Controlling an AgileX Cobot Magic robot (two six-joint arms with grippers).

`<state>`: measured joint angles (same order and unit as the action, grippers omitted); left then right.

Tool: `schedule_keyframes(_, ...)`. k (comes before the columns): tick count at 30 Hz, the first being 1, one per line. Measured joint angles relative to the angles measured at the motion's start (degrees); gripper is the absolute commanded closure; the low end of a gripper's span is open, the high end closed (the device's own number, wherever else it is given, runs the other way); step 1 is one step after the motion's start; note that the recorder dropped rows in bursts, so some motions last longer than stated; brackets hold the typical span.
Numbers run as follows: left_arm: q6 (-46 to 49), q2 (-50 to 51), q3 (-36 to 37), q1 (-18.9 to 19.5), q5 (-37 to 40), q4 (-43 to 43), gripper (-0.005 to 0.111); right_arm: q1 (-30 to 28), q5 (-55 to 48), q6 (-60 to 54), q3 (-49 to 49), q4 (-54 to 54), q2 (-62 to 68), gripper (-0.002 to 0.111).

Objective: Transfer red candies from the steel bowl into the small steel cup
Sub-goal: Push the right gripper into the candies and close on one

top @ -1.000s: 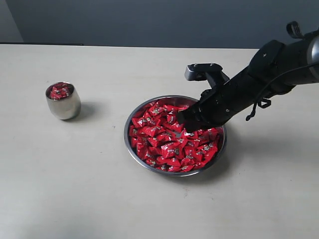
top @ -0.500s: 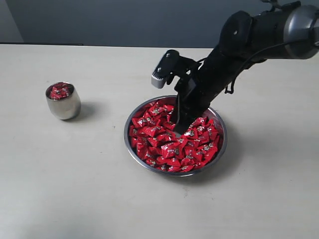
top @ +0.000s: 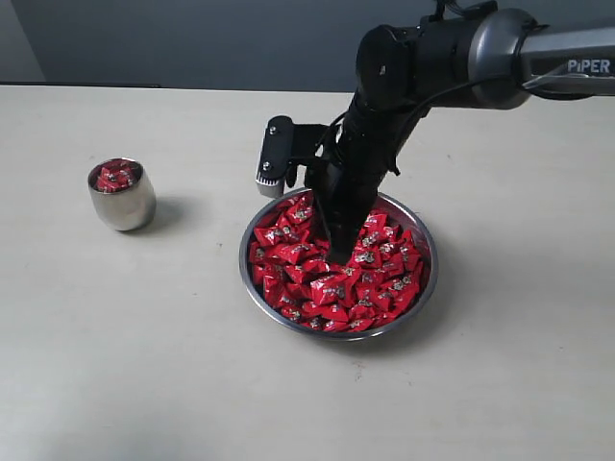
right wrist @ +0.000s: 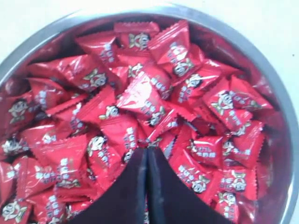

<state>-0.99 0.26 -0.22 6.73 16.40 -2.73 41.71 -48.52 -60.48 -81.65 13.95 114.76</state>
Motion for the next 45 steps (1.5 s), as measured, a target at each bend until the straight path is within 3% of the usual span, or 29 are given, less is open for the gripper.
schedule_keyframes(5,0.00,0.00,0.00,0.00,0.00,0.00,0.106,0.83,1.18,0.78,-0.12,-0.39,0.00,0.107)
schedule_keyframes(11,0.00,0.00,0.00,0.00,0.00,0.00,0.106,1.92,-0.45,4.01,-0.12,-0.39,0.00,0.074)
schedule_keyframes(13,0.00,0.00,0.00,0.00,0.00,0.00,0.106,2.16,-0.74,4.59,-0.12,-0.39,0.00,0.069)
schedule_keyframes(45,0.00,0.00,0.00,0.00,0.00,0.00,0.106,2.38,3.45,4.97,-0.12,-6.28,5.61,0.069)
